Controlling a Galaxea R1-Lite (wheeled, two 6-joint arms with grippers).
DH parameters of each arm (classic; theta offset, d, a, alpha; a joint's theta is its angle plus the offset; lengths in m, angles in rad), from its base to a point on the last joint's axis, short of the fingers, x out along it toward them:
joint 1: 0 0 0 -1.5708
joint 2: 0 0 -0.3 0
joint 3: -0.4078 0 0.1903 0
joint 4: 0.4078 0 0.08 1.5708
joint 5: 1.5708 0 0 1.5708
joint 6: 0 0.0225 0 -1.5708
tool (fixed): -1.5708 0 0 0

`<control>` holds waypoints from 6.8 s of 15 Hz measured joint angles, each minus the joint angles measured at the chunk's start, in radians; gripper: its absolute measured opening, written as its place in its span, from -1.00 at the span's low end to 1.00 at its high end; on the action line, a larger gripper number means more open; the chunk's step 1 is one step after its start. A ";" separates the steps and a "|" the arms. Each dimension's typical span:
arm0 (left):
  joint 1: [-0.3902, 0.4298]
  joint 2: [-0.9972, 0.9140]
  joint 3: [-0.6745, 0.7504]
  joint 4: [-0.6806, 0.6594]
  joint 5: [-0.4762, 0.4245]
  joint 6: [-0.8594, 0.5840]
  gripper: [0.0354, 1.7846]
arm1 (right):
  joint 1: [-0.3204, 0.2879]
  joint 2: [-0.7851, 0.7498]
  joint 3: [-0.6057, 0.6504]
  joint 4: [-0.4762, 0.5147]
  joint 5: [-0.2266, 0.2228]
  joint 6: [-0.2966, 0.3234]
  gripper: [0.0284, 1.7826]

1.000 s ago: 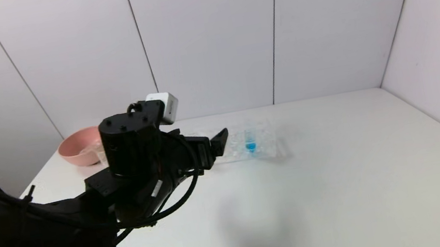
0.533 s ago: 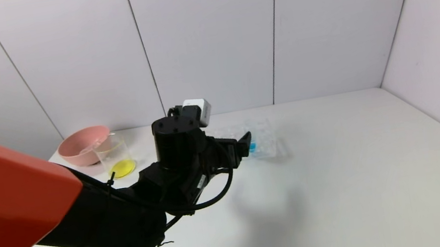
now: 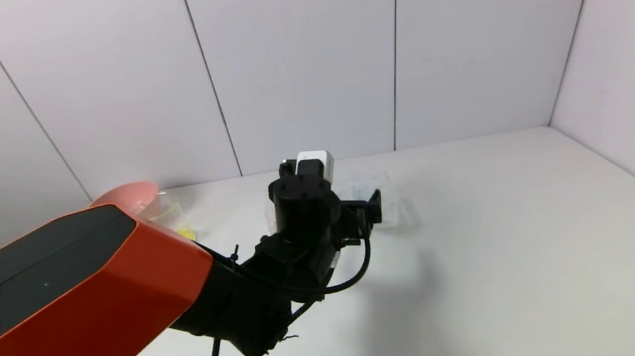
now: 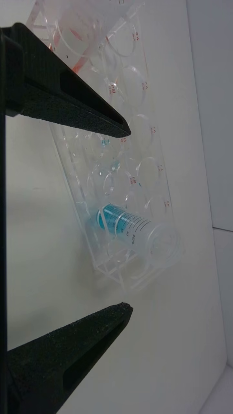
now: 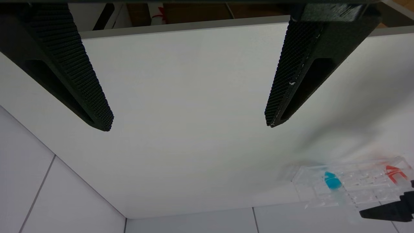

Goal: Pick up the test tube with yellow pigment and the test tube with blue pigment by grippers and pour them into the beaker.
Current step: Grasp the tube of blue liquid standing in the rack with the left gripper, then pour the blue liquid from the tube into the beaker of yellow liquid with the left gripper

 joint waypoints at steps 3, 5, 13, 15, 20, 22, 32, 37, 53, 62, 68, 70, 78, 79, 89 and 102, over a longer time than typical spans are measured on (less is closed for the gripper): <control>-0.010 0.056 -0.063 0.010 0.042 0.000 0.99 | 0.000 0.000 0.000 0.000 0.000 0.000 0.92; -0.011 0.086 -0.092 0.013 0.055 -0.001 0.99 | 0.000 0.000 0.000 0.000 0.000 0.000 0.92; -0.010 0.179 -0.250 0.060 0.093 -0.001 0.99 | 0.000 0.000 0.000 0.000 0.000 0.000 0.92; -0.007 0.197 -0.281 0.070 0.096 -0.001 0.99 | 0.000 0.000 0.000 0.000 0.000 0.001 0.92; -0.002 0.226 -0.317 0.086 0.110 -0.001 0.71 | 0.000 0.000 0.000 0.000 0.000 0.000 0.92; -0.002 0.229 -0.319 0.086 0.111 -0.001 0.39 | 0.000 0.000 0.000 0.000 0.000 0.000 0.92; -0.002 0.228 -0.339 0.112 0.109 -0.001 -0.52 | 0.000 0.000 0.000 -0.001 0.000 0.000 0.92; -0.003 0.214 -0.348 0.139 0.109 0.000 -0.52 | 0.000 0.000 0.000 0.000 0.000 0.000 0.92; -0.039 0.088 -0.470 0.345 0.144 0.066 -0.52 | 0.000 0.000 0.000 -0.001 0.000 0.000 0.92; 0.051 -0.093 -0.407 0.413 0.135 0.103 -0.52 | 0.000 0.000 0.000 -0.001 0.000 0.000 0.92; 0.216 -0.280 -0.272 0.435 0.064 0.099 -0.52 | 0.000 0.000 0.000 0.000 0.000 0.000 0.92; 0.271 -0.339 -0.206 0.434 0.034 0.093 -0.52 | 0.000 0.000 0.000 0.000 0.000 0.000 0.92; 0.469 -0.534 -0.013 0.435 -0.093 0.084 -0.52 | 0.000 0.000 0.000 -0.001 0.000 0.000 0.92; 0.496 -0.551 0.004 0.438 -0.109 0.084 -0.52 | 0.000 0.000 0.000 0.000 0.000 0.000 0.92; 0.882 -0.659 0.104 0.483 -0.348 0.081 -0.52 | 0.000 0.000 0.000 0.000 0.000 0.000 0.92; 1.006 -0.615 0.111 0.477 -0.541 0.089 -0.52 | 0.000 0.000 0.000 0.000 0.000 0.000 0.92</control>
